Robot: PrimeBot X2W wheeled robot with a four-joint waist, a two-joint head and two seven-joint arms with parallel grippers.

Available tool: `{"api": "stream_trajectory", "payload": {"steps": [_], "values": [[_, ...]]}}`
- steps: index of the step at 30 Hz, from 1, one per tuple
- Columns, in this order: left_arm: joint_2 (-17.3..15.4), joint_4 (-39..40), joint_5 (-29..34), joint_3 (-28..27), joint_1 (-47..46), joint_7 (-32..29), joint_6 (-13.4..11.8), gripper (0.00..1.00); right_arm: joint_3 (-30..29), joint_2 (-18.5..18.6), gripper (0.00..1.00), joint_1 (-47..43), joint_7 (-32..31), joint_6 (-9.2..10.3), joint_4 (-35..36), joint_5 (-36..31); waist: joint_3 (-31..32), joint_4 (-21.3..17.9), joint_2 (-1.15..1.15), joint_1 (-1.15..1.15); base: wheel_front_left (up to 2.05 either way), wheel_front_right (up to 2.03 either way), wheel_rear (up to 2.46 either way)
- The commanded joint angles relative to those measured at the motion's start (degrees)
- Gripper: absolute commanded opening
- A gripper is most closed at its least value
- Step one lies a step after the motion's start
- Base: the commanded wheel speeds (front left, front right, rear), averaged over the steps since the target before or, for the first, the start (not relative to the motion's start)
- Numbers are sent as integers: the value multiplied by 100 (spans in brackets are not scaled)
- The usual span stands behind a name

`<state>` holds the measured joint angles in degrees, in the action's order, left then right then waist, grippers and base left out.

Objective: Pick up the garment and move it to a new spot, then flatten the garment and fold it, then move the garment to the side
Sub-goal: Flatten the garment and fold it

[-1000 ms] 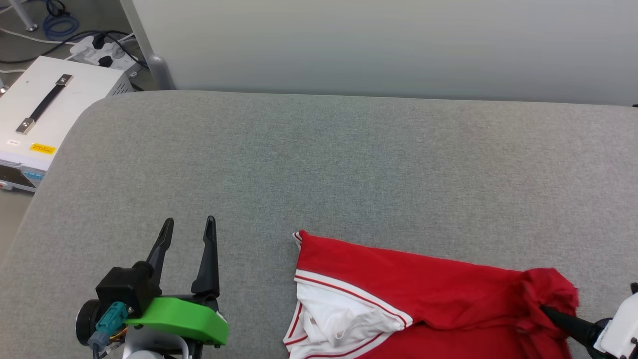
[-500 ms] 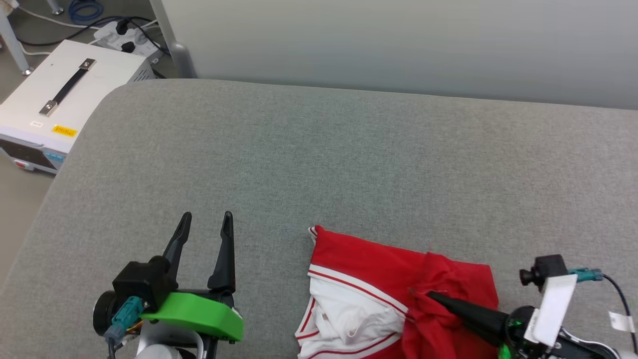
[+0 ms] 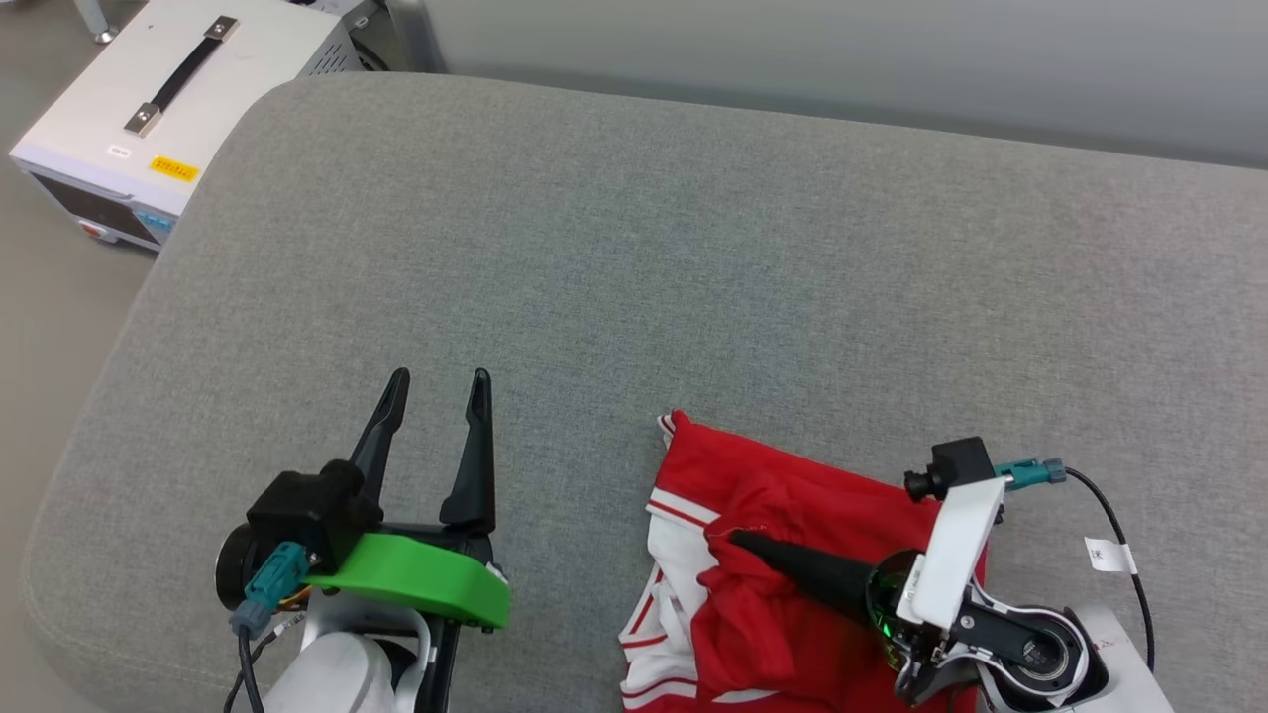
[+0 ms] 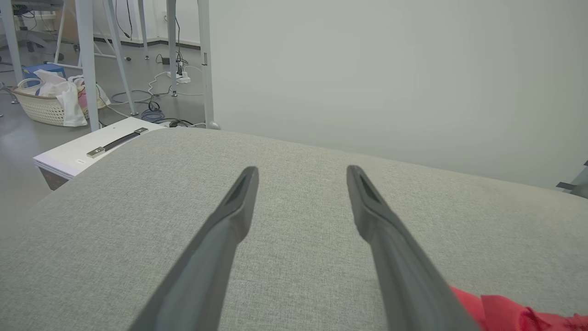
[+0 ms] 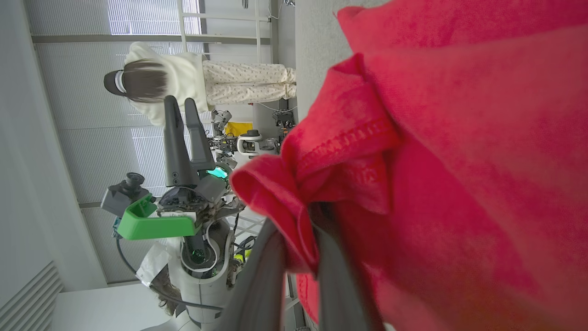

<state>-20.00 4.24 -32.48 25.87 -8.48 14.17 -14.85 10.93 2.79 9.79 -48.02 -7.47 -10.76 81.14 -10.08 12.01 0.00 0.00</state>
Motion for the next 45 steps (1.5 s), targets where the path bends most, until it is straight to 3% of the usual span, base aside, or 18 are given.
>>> {"api": "stream_trajectory", "payload": {"steps": [1, 2, 3, 12, 14, 21, 24, 31, 37, 45], "values": [[37, -33, 66, -16, -99, 52, 38, 100, 76, 10, 0, 110, 69, -2, -59, -31, -127, 88, 0, 0, 0, 0, 0], [57, -64, 70, -29, -108, 57, 59, 100, 126, 10, 44, 138, 144, -2, -105, -54, -140, 85, 0, 0, 0, 0, 0], [70, -87, 73, -40, -114, 60, 74, 100, 162, 10, 100, 163, 199, -2, -132, -79, -148, 79, 0, 0, 0, 0, 0], [80, -228, 147, -158, -86, 76, 155, 100, 374, 80, 100, 275, 516, -2, 331, -185, 6, -146, 0, 0, 0, 0, 0], [47, -233, 167, -187, -40, 78, 162, 100, 314, 305, 100, 215, 1060, -2, 829, -716, 123, -272, 0, 0, 0, 0, 0], [-9, -229, 170, -245, 63, 79, 120, 100, -81, 811, 100, 17, 2573, -2, 994, -2685, 268, -508, 0, 0, 0, 0, 0], [-39, -238, 159, -291, 110, 79, 97, 100, -459, 927, 100, -101, 3135, -2, 949, -3643, 304, -607, 0, 0, 0, 0, 0], [-77, -266, 144, -424, 248, 81, 20, 100, -1395, 818, 100, -337, 4033, -2, 1192, -5384, 373, -826, 0, 0, 0, 0, 0], [-66, -338, 132, -508, 392, 82, 7, 100, -1587, 783, 100, -560, 4670, -2, 1659, -6325, 485, -925, 0, 0, 0, 0, 0], [-66, -403, 188, -555, 718, 82, 34, 100, -1582, 481, 100, -1253, 4705, -2, 2031, -6768, 734, -939, 0, 0, 0, 0, 0]]}}
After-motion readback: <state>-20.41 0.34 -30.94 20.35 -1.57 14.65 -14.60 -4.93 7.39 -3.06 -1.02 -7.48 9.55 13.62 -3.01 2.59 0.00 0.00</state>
